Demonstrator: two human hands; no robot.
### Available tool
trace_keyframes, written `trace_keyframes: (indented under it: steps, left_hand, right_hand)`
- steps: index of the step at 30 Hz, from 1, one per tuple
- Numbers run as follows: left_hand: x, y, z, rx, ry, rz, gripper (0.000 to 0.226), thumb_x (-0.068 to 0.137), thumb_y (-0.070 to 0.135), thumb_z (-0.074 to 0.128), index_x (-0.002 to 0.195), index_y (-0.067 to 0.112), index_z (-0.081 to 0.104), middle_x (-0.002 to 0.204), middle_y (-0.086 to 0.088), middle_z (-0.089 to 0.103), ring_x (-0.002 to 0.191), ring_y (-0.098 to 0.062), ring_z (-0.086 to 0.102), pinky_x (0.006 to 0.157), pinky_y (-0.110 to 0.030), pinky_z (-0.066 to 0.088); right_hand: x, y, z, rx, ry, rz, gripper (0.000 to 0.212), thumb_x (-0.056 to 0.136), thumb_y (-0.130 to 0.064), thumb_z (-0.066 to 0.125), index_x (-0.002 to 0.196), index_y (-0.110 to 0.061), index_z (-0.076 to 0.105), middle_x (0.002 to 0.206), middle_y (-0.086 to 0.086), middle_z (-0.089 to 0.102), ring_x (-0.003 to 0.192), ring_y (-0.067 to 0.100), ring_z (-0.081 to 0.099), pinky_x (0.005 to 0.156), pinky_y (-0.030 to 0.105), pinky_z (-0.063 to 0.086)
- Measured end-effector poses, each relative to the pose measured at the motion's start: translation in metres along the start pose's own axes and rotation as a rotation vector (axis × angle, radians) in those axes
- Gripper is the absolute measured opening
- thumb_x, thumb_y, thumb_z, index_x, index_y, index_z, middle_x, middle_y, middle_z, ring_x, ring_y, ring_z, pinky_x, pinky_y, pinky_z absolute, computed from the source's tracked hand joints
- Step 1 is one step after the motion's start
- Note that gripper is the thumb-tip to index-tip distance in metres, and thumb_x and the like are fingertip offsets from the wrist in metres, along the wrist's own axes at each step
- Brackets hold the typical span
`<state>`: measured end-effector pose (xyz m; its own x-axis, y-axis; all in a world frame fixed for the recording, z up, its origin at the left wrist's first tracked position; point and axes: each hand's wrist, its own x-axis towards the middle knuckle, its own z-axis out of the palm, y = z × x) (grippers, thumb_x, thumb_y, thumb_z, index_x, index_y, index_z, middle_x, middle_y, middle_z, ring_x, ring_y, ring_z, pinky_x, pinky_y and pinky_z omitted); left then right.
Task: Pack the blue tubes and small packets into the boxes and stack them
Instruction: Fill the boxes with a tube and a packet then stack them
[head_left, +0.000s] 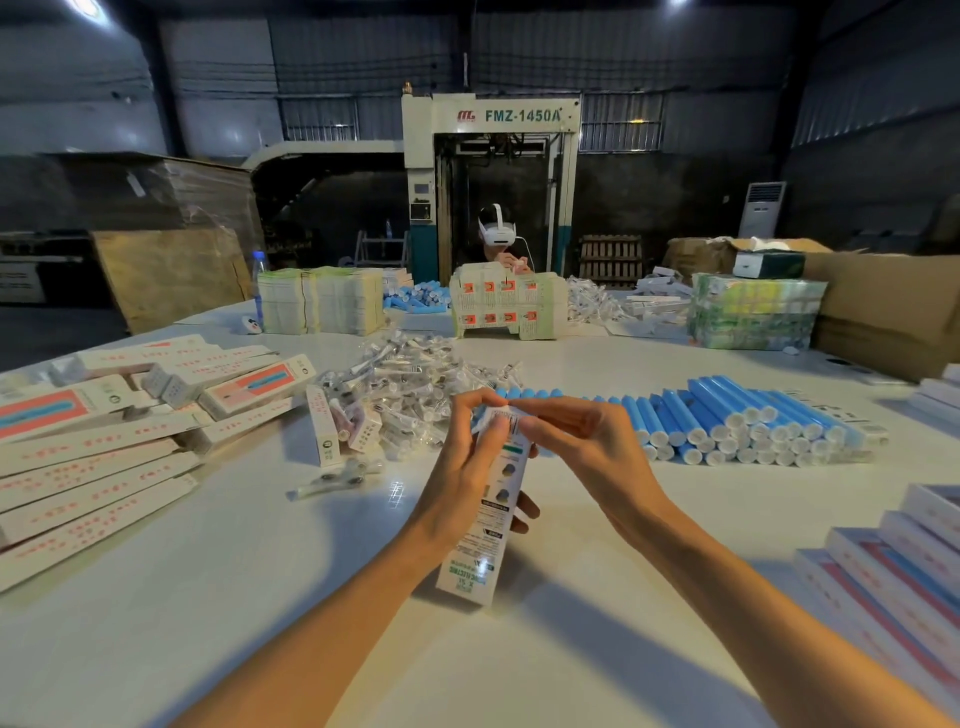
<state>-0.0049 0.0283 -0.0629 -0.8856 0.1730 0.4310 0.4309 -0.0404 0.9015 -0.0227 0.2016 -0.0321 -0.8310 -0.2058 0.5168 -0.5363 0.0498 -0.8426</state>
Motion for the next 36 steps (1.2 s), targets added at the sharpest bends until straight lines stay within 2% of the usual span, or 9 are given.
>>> trace_keyframes:
  steps: [4, 10, 15, 18, 23, 27, 30, 33, 36]
  left_hand:
    - [-0.001, 0.001, 0.000, -0.030, 0.018, -0.003, 0.026, 0.115, 0.039, 0.043, 0.136, 0.029, 0.033, 0.109, -0.014, 0.075, 0.071, -0.052, 0.074, 0.059, -0.058, 0.062]
    - [0.001, -0.001, -0.001, -0.028, 0.032, 0.000, 0.024, 0.114, 0.038, 0.045, 0.131, 0.025, 0.033, 0.104, -0.017, 0.074, 0.067, -0.049, 0.073, 0.057, -0.056, 0.062]
    - [0.000, -0.004, 0.001, -0.001, 0.044, 0.015, 0.021, 0.114, 0.041, 0.043, 0.129, 0.029, 0.035, 0.103, -0.014, 0.074, 0.068, -0.045, 0.073, 0.058, -0.053, 0.063]
    - [0.002, -0.006, 0.004, -0.007, 0.077, 0.027, 0.019, 0.115, 0.038, 0.042, 0.132, 0.030, 0.038, 0.102, -0.017, 0.073, 0.075, -0.040, 0.073, 0.066, -0.056, 0.065]
    - [0.006, -0.015, 0.006, -0.002, 0.229, 0.041, 0.019, 0.115, 0.039, 0.041, 0.126, 0.029, 0.052, 0.110, -0.020, 0.071, 0.083, -0.022, 0.070, 0.068, -0.036, 0.057]
    - [0.007, -0.017, 0.002, -0.070, 0.297, 0.003, 0.026, 0.110, 0.051, 0.041, 0.125, 0.031, 0.047, 0.112, -0.016, 0.074, 0.095, -0.030, 0.076, 0.076, -0.044, 0.063]
    - [0.008, -0.018, -0.003, -0.009, 0.346, 0.029, 0.018, 0.110, 0.056, 0.039, 0.116, 0.040, 0.045, 0.108, -0.013, 0.073, 0.089, -0.023, 0.076, 0.073, -0.039, 0.059]
    - [0.006, -0.022, -0.004, 0.042, 0.299, 0.068, 0.011, 0.114, 0.049, 0.036, 0.116, 0.040, 0.042, 0.115, -0.020, 0.068, 0.097, -0.032, 0.074, 0.078, -0.048, 0.062]
    - [0.006, -0.028, -0.001, 0.056, 0.210, 0.126, 0.015, 0.112, 0.047, 0.037, 0.122, 0.037, 0.041, 0.116, -0.016, 0.065, 0.092, -0.021, 0.076, 0.069, -0.034, 0.063]
  right_hand:
    - [-0.003, 0.001, 0.005, 0.066, -0.019, 0.029, 0.018, 0.097, -0.020, 0.072, 0.112, -0.023, 0.081, 0.104, -0.001, 0.080, 0.103, 0.021, 0.072, 0.087, 0.035, 0.060]
    - [-0.003, 0.003, 0.011, 0.029, 0.036, 0.030, 0.017, 0.097, -0.020, 0.071, 0.107, -0.028, 0.083, 0.101, -0.003, 0.080, 0.099, 0.025, 0.071, 0.086, 0.043, 0.061]
    - [-0.005, 0.005, 0.016, 0.006, 0.075, 0.019, 0.015, 0.099, -0.023, 0.069, 0.106, -0.027, 0.082, 0.100, -0.004, 0.079, 0.096, 0.022, 0.072, 0.082, 0.039, 0.062]
    - [-0.007, 0.011, 0.020, 0.072, 0.079, 0.042, 0.017, 0.101, -0.025, 0.067, 0.112, -0.028, 0.080, 0.105, -0.003, 0.078, 0.099, 0.019, 0.073, 0.078, 0.037, 0.062]
    - [-0.015, 0.025, 0.030, 0.228, 0.012, 0.225, 0.041, 0.102, -0.041, 0.062, 0.142, -0.036, 0.059, 0.133, -0.014, 0.068, 0.127, 0.008, 0.061, 0.106, 0.034, 0.047]
    - [-0.027, 0.030, 0.050, 0.328, -0.160, 0.427, 0.041, 0.103, -0.059, 0.046, 0.134, -0.038, 0.064, 0.128, -0.005, 0.072, 0.121, 0.014, 0.066, 0.102, 0.038, 0.052]
    - [-0.032, 0.033, 0.062, 0.386, -0.148, 0.528, 0.046, 0.105, -0.061, 0.038, 0.132, -0.035, 0.065, 0.130, 0.006, 0.071, 0.123, 0.026, 0.067, 0.110, 0.048, 0.050]
    - [-0.038, 0.025, 0.060, 0.312, -0.126, 0.524, 0.047, 0.106, -0.061, 0.036, 0.132, -0.034, 0.064, 0.126, 0.006, 0.073, 0.119, 0.025, 0.069, 0.103, 0.044, 0.053]
    - [-0.045, 0.018, 0.043, 0.244, -0.117, 0.531, 0.046, 0.104, -0.063, 0.041, 0.128, -0.034, 0.067, 0.118, -0.001, 0.076, 0.106, 0.015, 0.073, 0.089, 0.033, 0.055]
